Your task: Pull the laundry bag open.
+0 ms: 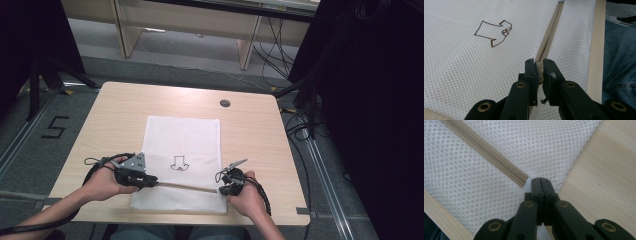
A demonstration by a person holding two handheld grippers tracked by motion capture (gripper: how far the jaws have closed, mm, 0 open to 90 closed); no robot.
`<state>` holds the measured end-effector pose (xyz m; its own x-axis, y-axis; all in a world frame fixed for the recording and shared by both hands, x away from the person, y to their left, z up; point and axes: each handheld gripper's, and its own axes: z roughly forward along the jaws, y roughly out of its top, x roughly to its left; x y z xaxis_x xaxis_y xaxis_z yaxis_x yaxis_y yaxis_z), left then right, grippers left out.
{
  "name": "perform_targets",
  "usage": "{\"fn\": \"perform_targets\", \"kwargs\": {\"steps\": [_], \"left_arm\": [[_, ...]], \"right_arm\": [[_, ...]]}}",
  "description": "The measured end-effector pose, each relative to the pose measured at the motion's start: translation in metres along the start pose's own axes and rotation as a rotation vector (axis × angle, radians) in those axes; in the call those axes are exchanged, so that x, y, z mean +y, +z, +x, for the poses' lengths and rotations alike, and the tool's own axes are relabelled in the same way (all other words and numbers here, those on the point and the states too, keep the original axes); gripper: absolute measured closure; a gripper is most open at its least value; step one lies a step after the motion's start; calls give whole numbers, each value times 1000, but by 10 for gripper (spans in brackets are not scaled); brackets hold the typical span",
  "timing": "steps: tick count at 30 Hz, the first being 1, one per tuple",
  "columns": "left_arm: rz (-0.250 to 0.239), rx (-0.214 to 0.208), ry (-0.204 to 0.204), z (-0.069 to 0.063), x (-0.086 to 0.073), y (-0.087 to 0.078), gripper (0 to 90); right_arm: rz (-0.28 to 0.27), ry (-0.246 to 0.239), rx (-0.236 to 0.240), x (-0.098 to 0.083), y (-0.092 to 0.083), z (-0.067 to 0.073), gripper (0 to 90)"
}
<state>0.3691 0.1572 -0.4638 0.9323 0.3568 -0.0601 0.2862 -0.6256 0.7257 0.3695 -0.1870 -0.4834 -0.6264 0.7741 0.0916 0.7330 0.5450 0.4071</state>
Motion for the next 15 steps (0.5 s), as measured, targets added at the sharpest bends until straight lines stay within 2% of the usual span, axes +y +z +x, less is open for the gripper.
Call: {"fn": "perform_targets", "kwargs": {"steps": [4, 5, 7, 8, 10, 11, 15], "left_arm": [[4, 3, 5, 1, 0, -1, 820], [3, 2, -3, 1, -1, -2, 820], [0, 0, 9, 3, -1, -3, 820], [2, 5, -9, 2, -2, -3, 820], [0, -2, -6, 3, -3, -4, 820], [11, 9, 1, 3, -3, -4, 820], [5, 10, -14, 4, -6, -7, 820]], "right_arm": [[-3, -9, -4, 0, 0, 0, 900], [11, 13, -2, 0, -1, 1, 900], [-2, -10, -6, 0, 0, -1, 900], [-1, -10, -6, 0, 0, -1, 900], [9, 10, -8, 0, -1, 0, 900], [1, -1, -5, 0, 0, 0, 900], [-2, -9, -5, 0, 0, -1, 900]]}}
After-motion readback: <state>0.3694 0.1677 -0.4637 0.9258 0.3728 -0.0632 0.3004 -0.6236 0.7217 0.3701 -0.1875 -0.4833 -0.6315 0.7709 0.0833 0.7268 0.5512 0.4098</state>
